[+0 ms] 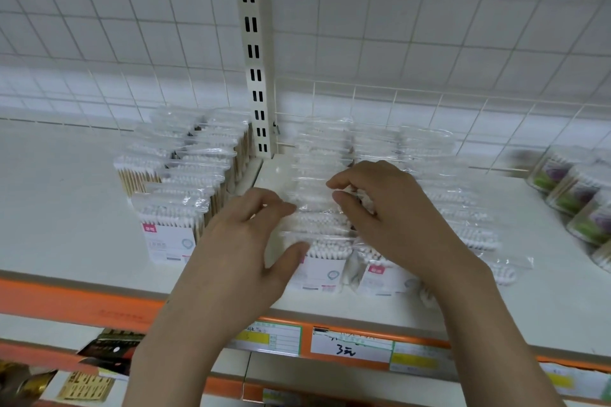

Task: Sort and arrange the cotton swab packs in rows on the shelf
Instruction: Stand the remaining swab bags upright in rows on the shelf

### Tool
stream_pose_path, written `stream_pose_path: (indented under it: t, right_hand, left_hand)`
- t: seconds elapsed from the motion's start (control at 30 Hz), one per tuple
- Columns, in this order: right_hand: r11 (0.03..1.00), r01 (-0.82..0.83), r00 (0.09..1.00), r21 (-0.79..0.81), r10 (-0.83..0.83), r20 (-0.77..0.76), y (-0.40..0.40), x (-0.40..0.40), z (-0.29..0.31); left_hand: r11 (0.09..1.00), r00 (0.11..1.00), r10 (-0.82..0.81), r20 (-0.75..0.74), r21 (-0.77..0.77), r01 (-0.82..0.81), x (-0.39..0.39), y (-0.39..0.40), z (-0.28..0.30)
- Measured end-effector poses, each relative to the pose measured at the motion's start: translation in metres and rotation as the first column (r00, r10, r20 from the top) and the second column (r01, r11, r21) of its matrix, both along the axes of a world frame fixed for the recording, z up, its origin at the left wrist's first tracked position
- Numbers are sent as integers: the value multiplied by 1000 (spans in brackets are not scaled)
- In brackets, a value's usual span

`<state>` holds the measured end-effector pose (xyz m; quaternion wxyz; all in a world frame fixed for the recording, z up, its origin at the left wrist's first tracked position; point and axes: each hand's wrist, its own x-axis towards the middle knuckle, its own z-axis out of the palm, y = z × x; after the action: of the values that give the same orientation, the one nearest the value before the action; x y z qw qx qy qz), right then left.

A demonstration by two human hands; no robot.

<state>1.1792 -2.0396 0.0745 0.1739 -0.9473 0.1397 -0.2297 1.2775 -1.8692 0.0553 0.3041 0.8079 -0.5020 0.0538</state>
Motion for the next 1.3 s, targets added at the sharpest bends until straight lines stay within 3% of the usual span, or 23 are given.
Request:
stream_pose_path:
  t: [0.17,0.47,0.63,0.9,1.13,1.2,1.3]
  right_hand:
    - [996,20,995,-84,-28,-99,-2,2,-9]
    - [1000,-22,999,14,23,-29,-5,3,-10]
    - [998,60,998,-25,-59,12,-6,8,-6]
    - [973,169,974,-155,-190,-127,-13,21,0]
    - [965,156,961,-212,-197,-192,-17,27,1]
    - [960,155,968,-235,-195,-157,-18,29,3]
    - [962,206,978,-178,-205,27,-19,27,9]
  left_hand:
    - [998,999,47,23,46,-48,-1,-13,1]
    - [994,999,-6,51,106,1,1,-28,-2]
    - [997,997,-15,80,77,8,3,-29,-3]
    - [999,999,-34,37,26,33,5,-28,-5]
    - [999,999,-48,7,-14,48,5,-27,-5]
    - [999,999,-49,3,-19,49,5,-27,-4]
    - [998,999,-52,-2,-21,52,4,-27,-4]
